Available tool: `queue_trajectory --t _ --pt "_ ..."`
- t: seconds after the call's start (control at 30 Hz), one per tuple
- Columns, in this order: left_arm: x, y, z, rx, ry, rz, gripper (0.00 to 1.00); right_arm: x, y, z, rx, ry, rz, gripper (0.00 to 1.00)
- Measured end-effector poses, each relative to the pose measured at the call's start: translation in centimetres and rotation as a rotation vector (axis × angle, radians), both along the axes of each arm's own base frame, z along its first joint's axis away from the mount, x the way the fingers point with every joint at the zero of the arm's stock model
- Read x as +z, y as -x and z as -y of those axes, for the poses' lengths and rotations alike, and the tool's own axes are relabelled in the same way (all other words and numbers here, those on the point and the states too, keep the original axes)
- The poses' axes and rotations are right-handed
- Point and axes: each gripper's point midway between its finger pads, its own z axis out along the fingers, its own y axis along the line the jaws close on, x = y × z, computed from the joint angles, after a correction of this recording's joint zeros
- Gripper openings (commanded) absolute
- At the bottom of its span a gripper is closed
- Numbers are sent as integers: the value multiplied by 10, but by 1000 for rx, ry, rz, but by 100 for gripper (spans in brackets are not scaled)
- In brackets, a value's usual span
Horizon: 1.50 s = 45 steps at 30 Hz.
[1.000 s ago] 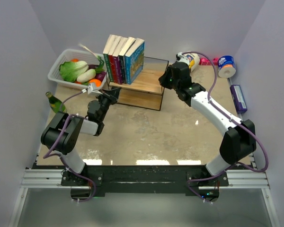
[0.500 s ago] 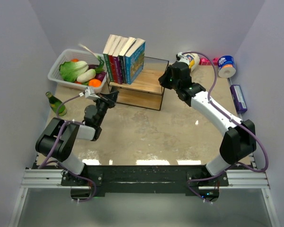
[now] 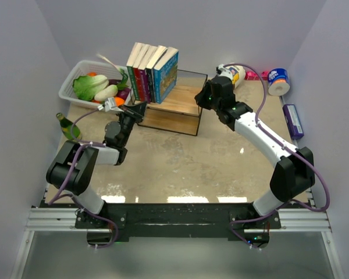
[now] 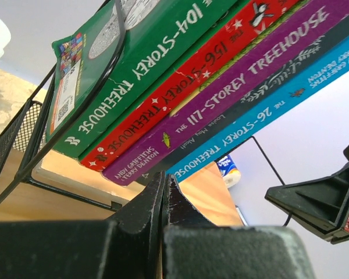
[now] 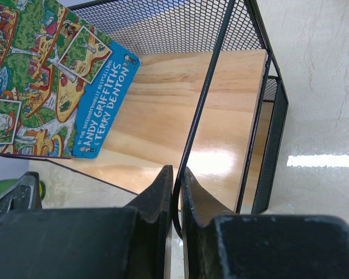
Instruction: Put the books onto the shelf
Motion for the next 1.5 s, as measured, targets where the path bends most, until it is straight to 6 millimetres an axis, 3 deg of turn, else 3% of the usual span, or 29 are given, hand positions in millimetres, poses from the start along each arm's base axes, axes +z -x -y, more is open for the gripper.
queue_trajectory --t 0.4,1.0,1.5 --pt "-27 -10 3 0 -17 -59 0 0 0 0 0 0 -1 0" --pt "-17 -27 9 -1 -8 -31 0 -1 -2 0 -2 -1 1 0" --pt "-19 -21 3 8 -10 -39 0 -1 -2 0 -2 0 2 0"
